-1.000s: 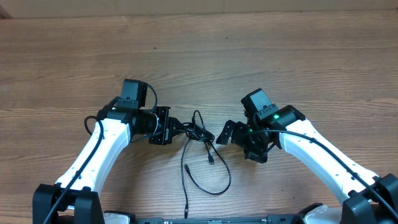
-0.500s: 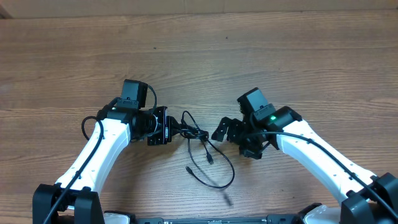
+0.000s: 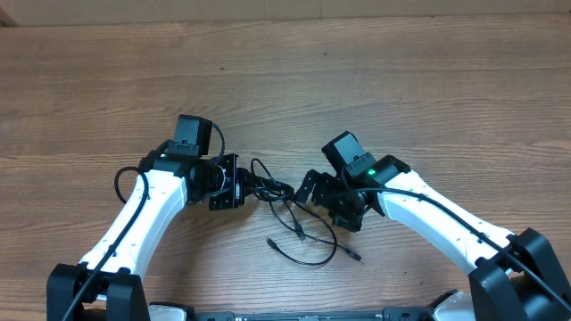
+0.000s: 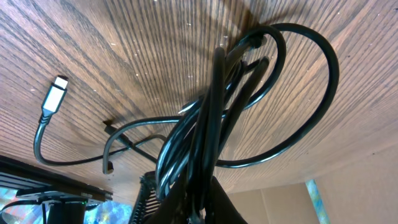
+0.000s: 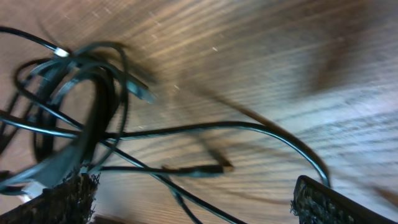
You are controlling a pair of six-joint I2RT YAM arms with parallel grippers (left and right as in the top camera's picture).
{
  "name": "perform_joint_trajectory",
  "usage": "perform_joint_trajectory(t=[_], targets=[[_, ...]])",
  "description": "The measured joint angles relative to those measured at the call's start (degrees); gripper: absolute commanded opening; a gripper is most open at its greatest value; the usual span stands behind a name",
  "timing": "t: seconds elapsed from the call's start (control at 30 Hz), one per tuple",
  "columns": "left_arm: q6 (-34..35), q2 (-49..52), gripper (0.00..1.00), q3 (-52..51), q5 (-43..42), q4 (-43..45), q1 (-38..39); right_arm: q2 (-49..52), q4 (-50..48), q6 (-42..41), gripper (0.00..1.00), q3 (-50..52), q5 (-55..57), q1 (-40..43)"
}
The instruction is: Untangle cables
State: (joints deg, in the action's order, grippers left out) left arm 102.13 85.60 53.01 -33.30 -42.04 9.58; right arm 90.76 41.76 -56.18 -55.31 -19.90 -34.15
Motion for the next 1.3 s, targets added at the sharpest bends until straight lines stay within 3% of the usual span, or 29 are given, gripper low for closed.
perform_joint_trajectory(t=[0.6,0.93,1.3], targets=[[-0.5,0.0,0.06,0.0,0.9,0.0,0.0,6.6,-4.0,-2.8,0.99,0.2,-0.9,-0.1],[-5.6,0.0,0.04,0.0,3.7,-1.4,0.0,6.6,-4.9,-2.2,0.99,0.2,-4.3,0.2],[-9.2,0.0,0.04,0.0,6.2,-2.9,-0.4,6.6,-13.1,-1.2,1.00,0.2,-12.1,0.4]])
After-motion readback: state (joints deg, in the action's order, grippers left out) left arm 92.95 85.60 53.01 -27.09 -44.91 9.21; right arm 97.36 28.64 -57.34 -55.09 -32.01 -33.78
